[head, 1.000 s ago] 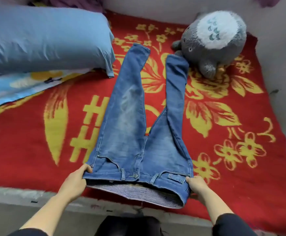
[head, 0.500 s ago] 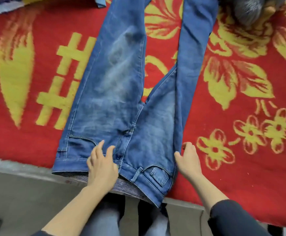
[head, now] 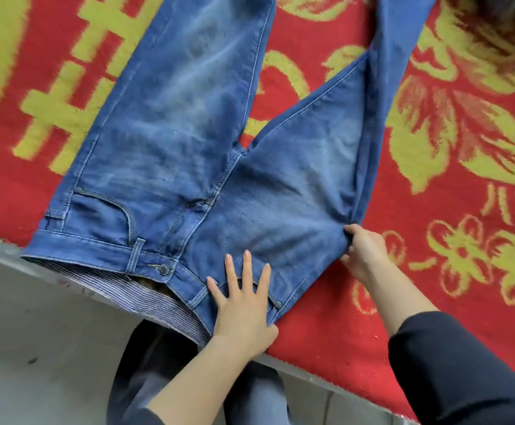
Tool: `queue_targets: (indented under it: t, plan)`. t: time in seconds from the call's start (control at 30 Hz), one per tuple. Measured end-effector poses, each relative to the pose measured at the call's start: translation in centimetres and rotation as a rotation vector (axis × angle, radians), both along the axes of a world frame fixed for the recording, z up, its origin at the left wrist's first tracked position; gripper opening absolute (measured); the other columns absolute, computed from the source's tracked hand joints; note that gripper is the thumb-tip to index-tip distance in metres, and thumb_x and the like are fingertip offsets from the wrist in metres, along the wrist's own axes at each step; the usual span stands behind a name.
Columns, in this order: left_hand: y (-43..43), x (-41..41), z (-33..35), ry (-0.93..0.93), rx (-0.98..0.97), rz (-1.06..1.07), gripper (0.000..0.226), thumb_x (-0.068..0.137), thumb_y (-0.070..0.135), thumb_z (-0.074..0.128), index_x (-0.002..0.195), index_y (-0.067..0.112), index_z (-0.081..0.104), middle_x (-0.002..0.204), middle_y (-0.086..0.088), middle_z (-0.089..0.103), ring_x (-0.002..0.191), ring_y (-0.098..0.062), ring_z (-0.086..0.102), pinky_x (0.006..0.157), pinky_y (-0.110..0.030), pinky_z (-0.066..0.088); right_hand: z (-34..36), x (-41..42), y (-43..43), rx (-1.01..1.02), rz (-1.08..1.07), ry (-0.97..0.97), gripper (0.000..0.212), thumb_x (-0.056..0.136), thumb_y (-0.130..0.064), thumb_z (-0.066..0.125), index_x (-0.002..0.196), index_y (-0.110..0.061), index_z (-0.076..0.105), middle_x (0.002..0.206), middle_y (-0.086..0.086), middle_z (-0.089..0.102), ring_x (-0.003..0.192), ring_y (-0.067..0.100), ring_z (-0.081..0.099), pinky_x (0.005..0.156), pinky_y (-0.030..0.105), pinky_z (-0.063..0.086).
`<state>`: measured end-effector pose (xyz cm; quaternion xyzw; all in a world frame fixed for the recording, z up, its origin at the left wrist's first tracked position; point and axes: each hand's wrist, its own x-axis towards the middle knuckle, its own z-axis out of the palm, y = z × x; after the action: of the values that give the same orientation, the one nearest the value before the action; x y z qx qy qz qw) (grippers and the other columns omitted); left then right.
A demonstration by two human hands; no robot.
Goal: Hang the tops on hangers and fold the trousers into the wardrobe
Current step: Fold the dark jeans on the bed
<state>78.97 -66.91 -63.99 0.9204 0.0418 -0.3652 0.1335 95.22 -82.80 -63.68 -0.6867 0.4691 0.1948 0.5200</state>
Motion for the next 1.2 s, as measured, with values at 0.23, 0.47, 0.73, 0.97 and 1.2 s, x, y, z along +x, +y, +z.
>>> queue_targets:
  t: [0.23,0.47,0.73,0.97,1.2]
  plan:
    - [0.2,2.4,3.4,0.152,-0.079,0.081,0.068,0.088,0.008,0.042,0.15,0.017,0.016,0.157,-0.02,0.007,0.143,-0.045,-0.001,0.11,-0.054,0.029,1.4,1.8,1.3,-0.171,0.335,-0.134,0.013,0.077,-0.019,0.067,0.072,-0.016,0.056,0.068,0.0,0.056,0.063,0.02,0.052,0.056,0.033,0.043]
    - [11.9,5.4,6.5,0.131,-0.64,0.783,0.031,0.071,-0.01,0.041,0.079,0.011,0.062,0.054,-0.003,0.046,0.052,-0.021,0.04,0.047,-0.025,0.03,6.8,7.3,9.9,-0.165,0.411,-0.333,0.023,0.073,-0.007,0.059,0.068,-0.015,0.039,0.061,0.01,0.044,0.04,0.022,0.046,0.04,0.025,0.037]
    - [24.9,6.0,8.5,0.003,-0.696,1.087,0.034,0.042,0.004,0.045,0.066,0.009,0.07,0.049,-0.011,0.032,0.046,-0.014,0.025,0.043,-0.019,0.019,10.0,10.0,26.3,-0.09,0.52,-0.524,0.022,0.076,-0.009,0.057,0.069,-0.016,0.037,0.069,0.021,0.055,0.043,0.025,0.051,0.037,0.023,0.036]
    - [33.6,3.5,3.1,-0.158,-0.251,1.1,0.013,0.081,0.003,0.055,0.073,0.012,0.06,0.068,-0.007,0.061,0.061,-0.026,0.049,0.057,-0.034,0.036,4.3,8.2,36.0,-0.036,1.014,-0.288,0.033,0.081,-0.011,0.063,0.113,-0.014,0.055,0.098,0.011,0.069,0.084,0.024,0.065,0.076,0.038,0.054]
    - [35.3,3.7,1.4,-0.033,-0.269,0.792,0.025,0.092,0.037,0.055,0.089,0.015,0.045,0.089,0.0,0.047,0.091,-0.024,0.045,0.075,-0.034,0.035,1.8,5.3,36.3,-0.32,1.515,-0.241,0.055,0.082,-0.023,0.061,0.136,-0.019,0.05,0.128,0.004,0.057,0.119,0.023,0.053,0.093,0.029,0.04]
